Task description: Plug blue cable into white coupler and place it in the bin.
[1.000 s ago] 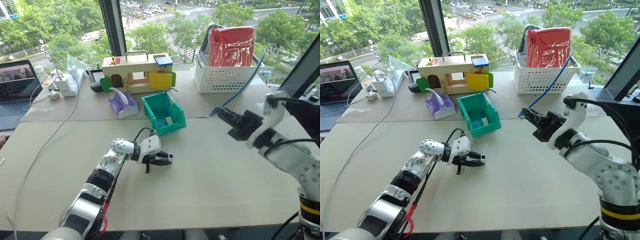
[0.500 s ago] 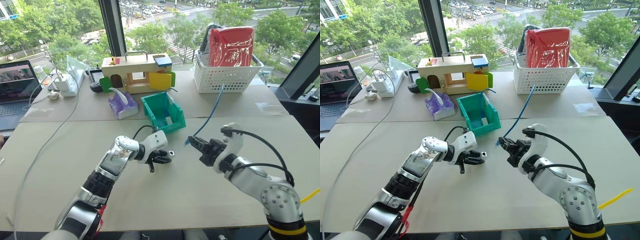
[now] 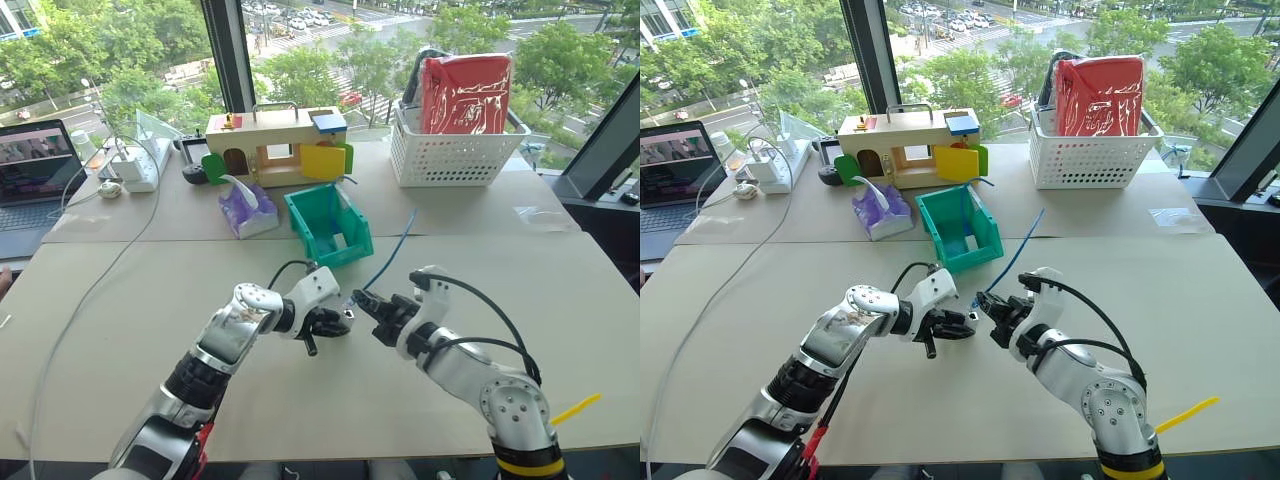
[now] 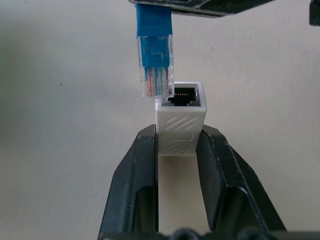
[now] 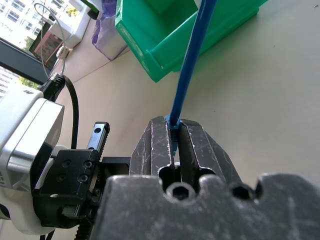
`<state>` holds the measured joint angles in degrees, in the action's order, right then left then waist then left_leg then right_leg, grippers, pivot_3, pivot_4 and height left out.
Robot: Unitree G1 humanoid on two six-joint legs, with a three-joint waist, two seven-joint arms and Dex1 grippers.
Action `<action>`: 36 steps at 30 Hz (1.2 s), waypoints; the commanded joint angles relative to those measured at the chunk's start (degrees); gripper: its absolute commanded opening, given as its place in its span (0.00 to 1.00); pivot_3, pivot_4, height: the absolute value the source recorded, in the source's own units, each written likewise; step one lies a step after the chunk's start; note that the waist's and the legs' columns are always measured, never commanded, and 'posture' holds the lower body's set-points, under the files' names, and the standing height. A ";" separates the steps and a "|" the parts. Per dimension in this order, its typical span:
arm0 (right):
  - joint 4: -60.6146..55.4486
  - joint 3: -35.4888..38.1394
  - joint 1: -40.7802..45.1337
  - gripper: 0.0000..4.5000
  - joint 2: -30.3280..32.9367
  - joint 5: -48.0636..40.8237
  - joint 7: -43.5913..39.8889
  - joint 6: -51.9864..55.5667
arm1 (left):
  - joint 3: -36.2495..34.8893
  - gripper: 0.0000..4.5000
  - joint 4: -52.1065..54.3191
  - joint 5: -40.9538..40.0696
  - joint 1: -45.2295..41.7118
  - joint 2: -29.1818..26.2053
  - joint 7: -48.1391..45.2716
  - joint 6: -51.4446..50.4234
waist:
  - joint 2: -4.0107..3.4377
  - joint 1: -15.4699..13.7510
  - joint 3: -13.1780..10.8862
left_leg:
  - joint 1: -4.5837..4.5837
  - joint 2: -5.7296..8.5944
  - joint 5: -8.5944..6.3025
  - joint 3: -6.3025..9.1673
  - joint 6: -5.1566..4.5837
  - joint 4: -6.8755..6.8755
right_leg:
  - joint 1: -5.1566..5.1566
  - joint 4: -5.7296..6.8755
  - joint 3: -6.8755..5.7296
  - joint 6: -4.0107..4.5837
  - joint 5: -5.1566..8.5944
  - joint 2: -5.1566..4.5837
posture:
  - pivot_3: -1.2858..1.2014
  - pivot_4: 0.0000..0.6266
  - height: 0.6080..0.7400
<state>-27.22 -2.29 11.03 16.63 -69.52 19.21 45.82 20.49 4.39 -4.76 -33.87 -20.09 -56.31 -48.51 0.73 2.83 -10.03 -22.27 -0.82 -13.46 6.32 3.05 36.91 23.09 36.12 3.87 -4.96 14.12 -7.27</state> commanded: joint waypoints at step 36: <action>-7.43 4.44 -6.36 0.00 -1.41 -8.35 2.89 0.82 | 3.27 0.14 5.01 -6.27 2.16 -3.65 4.66 -3.42 | -0.01 -0.07 0.00 | 0.00 0.00 0.00 0.00 0.00 0.00 | 0.01 0.02 0.00 0.00 0.00 0.00 | 0.52 0.24 1.00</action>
<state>-32.11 2.69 4.00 15.09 -76.85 21.97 46.45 22.73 9.21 -10.62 -32.41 -23.50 -51.92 -51.35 0.72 2.76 -10.02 -22.27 -0.82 -13.46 6.32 3.05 36.90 23.10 36.14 3.87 -4.95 14.12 -7.27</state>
